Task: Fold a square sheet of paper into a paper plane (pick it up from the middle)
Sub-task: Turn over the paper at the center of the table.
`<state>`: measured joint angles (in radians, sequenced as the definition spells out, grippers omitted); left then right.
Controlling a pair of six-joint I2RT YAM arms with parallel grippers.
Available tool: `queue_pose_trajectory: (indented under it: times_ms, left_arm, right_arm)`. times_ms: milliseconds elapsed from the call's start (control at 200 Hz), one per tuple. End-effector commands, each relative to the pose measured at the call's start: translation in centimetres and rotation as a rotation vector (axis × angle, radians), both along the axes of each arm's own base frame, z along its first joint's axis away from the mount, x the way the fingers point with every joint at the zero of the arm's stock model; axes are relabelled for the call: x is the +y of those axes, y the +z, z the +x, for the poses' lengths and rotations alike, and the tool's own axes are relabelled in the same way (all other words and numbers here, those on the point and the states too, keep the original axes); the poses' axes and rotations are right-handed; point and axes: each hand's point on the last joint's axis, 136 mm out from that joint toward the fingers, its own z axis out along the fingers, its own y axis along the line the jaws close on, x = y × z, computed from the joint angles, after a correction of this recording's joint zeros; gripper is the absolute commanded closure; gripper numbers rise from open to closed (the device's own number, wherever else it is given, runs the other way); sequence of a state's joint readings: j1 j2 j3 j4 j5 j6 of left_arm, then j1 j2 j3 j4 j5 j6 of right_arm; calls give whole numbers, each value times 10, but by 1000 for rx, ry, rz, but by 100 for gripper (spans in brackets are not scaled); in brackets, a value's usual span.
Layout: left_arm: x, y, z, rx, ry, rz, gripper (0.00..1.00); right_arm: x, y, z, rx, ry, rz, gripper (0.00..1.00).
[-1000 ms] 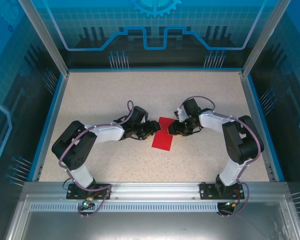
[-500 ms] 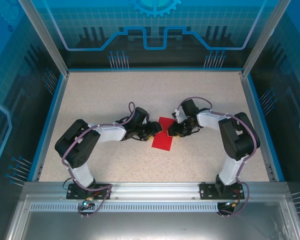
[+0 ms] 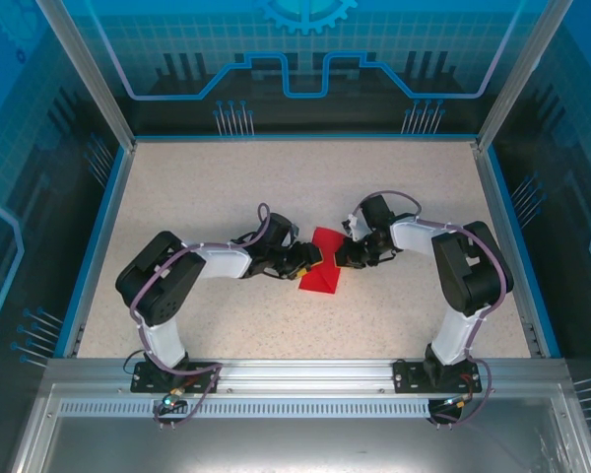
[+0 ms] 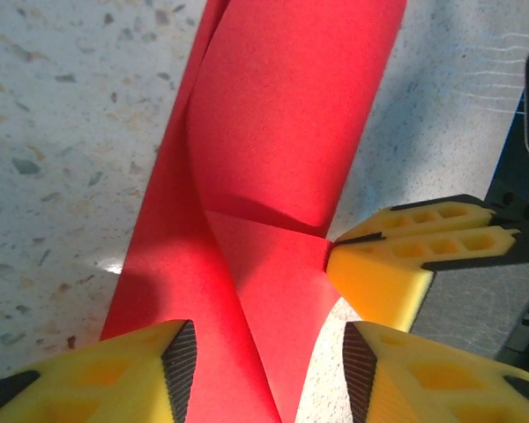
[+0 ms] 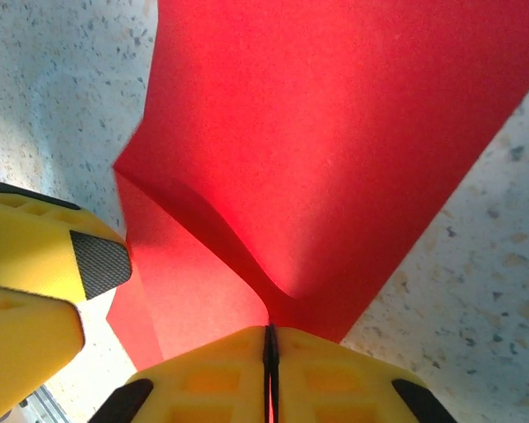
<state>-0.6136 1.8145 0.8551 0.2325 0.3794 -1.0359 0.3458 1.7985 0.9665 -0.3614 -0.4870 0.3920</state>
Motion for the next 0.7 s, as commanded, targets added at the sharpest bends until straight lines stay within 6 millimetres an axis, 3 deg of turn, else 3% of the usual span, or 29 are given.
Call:
queue_pose_trajectory:
  times_ms: [0, 530, 610, 695]
  left_arm:
    - [-9, 1, -3, 10, -31, -28, 53]
    - [-27, 4, 11, -18, -71, -47, 77]
    - [-27, 2, 13, -20, -74, -43, 78]
    - [-28, 2, 14, -27, -84, -35, 81]
  right_arm:
    - [-5, 8, 3, -19, -24, 12, 90]
    - [-10, 12, 1, -24, -36, 16, 87]
    - [-12, 18, 2, -36, -47, 18, 82]
    - [-17, 27, 4, -61, -68, 7, 66]
